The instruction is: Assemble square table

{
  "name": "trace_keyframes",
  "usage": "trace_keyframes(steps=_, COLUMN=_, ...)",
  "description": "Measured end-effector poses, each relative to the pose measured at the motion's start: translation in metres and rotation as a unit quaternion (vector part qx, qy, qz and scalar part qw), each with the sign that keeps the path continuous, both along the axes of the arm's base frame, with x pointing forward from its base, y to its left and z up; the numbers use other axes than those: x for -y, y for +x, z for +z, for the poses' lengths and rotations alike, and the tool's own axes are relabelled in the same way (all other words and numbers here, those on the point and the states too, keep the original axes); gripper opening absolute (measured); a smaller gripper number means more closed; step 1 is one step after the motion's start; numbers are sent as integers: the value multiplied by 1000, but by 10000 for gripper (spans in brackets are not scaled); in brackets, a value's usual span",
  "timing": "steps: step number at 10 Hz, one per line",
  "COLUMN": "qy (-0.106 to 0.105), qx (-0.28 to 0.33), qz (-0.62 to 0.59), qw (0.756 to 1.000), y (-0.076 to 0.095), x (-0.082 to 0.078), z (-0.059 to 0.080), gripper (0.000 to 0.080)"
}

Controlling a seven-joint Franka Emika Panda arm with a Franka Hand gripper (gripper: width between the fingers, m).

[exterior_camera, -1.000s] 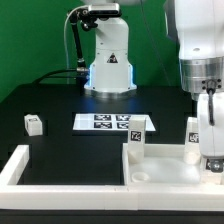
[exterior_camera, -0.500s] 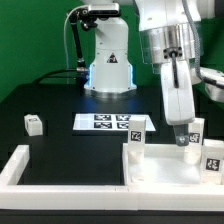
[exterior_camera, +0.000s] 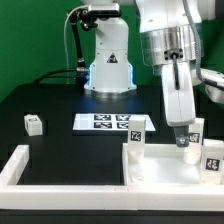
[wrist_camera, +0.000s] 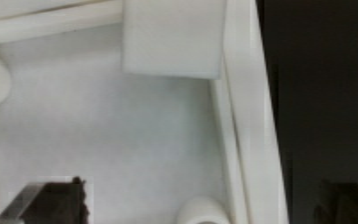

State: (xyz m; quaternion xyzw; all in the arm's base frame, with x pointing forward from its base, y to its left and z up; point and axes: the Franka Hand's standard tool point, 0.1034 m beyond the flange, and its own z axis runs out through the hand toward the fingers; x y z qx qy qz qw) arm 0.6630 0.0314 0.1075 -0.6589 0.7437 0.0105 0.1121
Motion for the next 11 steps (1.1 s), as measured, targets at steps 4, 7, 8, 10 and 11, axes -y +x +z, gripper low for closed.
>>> trace_keyframes(steps=4, qy=-30, qx=44, qz=165, qw=985, y=-17, x=58, z=34, gripper=648)
trace_keyframes(steps=7, qy=-43, qx=55, qz=244, qw=967, y=-16, x=55, z=31, gripper=648)
trace_keyframes(steps=8, qy=-48, qx=60, qz=275, qw=958, y=-17, x=55, z=31, gripper=648)
trace_keyframes(steps=10, qy=-71, qx=84, qz=385, qw=916, y=-32, x=82, z=20, gripper=648)
trace_keyframes(steps=11, qy=-71, qx=77, qz=427, qw=898, y=-61, x=104, z=5, gripper=648)
